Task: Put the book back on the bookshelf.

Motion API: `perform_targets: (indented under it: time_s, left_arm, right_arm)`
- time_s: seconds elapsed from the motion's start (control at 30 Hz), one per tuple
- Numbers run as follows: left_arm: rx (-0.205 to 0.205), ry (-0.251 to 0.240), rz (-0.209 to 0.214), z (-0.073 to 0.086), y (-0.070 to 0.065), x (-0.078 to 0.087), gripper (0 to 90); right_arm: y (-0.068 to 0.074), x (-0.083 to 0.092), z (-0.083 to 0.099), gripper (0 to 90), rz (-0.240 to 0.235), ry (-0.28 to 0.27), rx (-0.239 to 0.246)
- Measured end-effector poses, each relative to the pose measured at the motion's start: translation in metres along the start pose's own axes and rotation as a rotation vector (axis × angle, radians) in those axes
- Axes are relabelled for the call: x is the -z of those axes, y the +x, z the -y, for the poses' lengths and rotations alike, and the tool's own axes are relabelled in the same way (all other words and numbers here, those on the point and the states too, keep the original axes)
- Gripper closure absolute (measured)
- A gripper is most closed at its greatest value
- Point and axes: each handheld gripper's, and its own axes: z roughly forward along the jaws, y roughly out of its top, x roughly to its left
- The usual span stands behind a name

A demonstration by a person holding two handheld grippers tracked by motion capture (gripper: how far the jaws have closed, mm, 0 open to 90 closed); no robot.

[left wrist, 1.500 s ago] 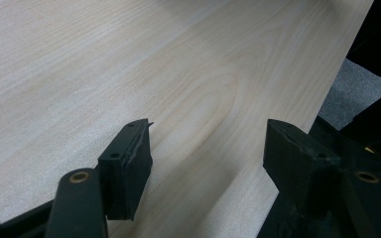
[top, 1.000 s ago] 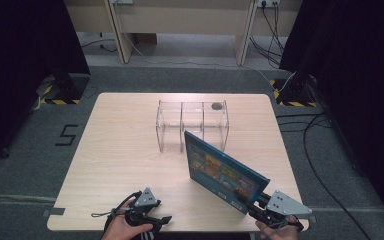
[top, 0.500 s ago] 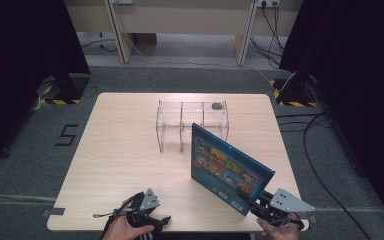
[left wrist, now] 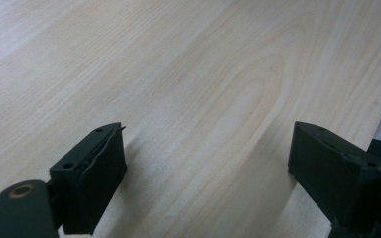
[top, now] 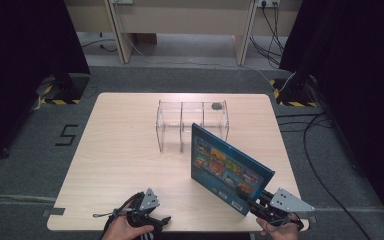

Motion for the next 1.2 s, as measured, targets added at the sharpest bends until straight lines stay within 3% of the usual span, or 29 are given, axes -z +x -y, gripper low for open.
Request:
perform_targets:
  time_s: [0.27, 0.43, 0.73, 0.83, 0.87, 1.2]
  left_arm:
    - [0.001, 0.000, 0.000, 0.000, 0.000, 0.000, 13.8]
    - [0.001, -0.002, -0.001, 0.000, 0.000, 0.000, 13.9]
    - [-0.001, -0.003, 0.000, 0.000, 0.000, -0.001, 13.9]
    - [-0.001, -0.003, 0.001, 0.000, 0.000, -0.001, 14.0]
    - [-0.002, -0.003, 0.001, 0.000, 0.000, 0.000, 14.1]
    - [-0.004, -0.003, 0.004, 0.000, 0.000, -0.001, 14.1]
  right_arm:
    - [0.001, -0.004, -0.004, 78.2, -0.002, -0.020, 0.001]
    - [-0.001, -0.012, -0.005, 76.3, -0.009, -0.026, -0.023]
    - [-0.003, -0.027, -0.016, 75.5, -0.020, -0.070, -0.010]
    - [-0.005, -0.029, -0.019, 77.7, -0.023, -0.068, -0.023]
    - [-0.006, -0.029, -0.020, 80.0, -0.026, -0.077, -0.004]
    - [-0.006, -0.031, -0.030, 82.5, 0.067, -0.084, 0.024]
